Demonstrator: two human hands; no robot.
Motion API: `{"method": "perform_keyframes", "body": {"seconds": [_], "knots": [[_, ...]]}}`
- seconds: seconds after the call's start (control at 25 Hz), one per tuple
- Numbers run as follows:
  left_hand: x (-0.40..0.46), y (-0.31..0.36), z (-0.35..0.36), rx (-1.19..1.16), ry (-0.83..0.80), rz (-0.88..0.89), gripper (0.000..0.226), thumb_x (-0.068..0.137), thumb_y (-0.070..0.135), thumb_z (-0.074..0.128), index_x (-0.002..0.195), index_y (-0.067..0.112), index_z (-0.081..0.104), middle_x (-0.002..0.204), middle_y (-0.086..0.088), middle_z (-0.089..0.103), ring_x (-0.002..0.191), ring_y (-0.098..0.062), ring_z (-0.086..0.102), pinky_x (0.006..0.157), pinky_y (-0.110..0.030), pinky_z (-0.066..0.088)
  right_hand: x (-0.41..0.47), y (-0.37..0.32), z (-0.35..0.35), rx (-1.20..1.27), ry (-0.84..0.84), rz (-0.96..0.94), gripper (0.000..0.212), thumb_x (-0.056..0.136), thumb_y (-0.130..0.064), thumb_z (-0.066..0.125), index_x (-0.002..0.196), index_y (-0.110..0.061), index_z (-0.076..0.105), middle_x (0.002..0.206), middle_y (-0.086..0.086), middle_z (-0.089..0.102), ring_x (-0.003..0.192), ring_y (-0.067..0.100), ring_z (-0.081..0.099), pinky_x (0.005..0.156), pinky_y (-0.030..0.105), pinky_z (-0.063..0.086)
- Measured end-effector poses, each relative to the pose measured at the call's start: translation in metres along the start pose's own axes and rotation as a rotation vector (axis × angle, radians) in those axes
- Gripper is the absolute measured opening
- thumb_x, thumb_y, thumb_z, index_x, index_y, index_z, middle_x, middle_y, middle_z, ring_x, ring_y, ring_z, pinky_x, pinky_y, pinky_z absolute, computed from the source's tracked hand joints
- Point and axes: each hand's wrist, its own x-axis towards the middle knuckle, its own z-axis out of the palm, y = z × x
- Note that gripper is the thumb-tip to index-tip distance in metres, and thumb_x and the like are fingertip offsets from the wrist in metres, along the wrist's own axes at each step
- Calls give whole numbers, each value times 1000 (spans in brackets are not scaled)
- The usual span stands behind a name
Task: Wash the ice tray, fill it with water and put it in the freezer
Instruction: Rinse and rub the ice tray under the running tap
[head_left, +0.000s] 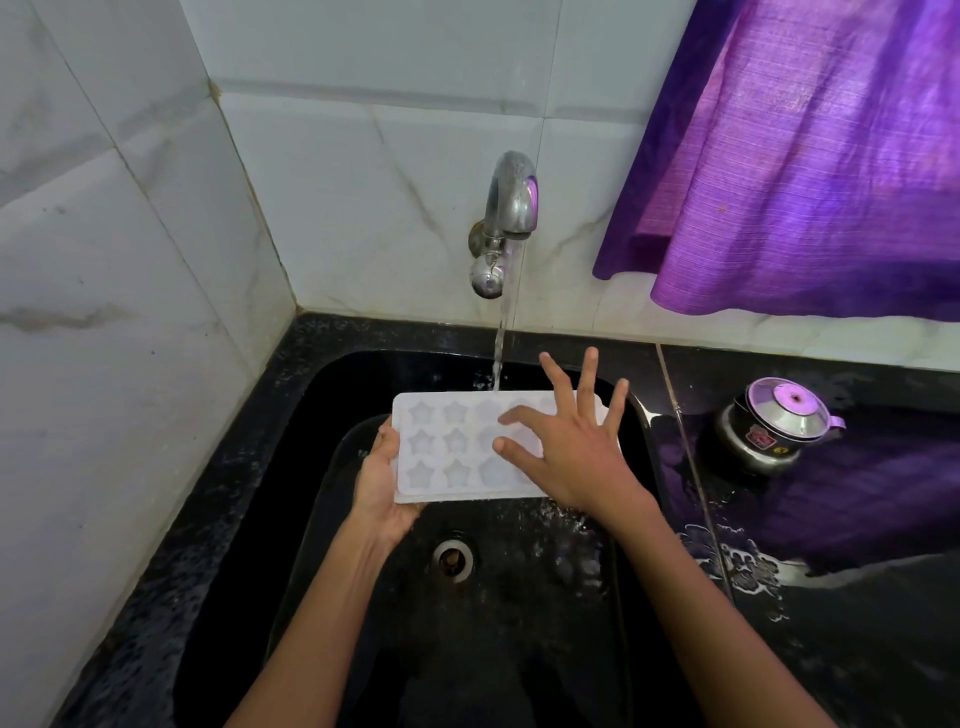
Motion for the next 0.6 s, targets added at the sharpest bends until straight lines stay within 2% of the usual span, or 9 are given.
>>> {"method": "perform_keyframes", "body": {"seconds": [0.16,0.36,0.52,0.6], "knots": [[1,0,3,7,-2,-29,47,100,38,33,138,14,44,130,-20,58,117,-40,56,86,-57,50,23,-7,13,-50,-79,5,48,88,-68,35,127,-45,49,160,3,-13,131,34,-44,100,58,-31],[3,2,1,26,-24,-7,44,97,39,36,133,16,49,122,-18,64,104,-37,64,71,-50,58,29,-8,22,-207,37,18,60,81,-78,27,122,-43,55,161,3,-10,123,32,-50,89,55,-43],[4,-2,-7,62,-22,-20,47,97,42,36,136,18,47,125,-16,63,110,-38,62,79,-54,55,29,-13,20,-115,-4,-10,65,72,-86,31,108,-42,63,160,4,-12,124,31,-49,91,55,-40],[4,-3,-10,55,-22,-28,49,96,44,37,136,17,47,127,-17,62,112,-38,61,82,-55,53,31,-12,17,-134,6,-3,67,68,-89,32,108,-45,62,160,4,-15,126,31,-48,91,56,-40]]}}
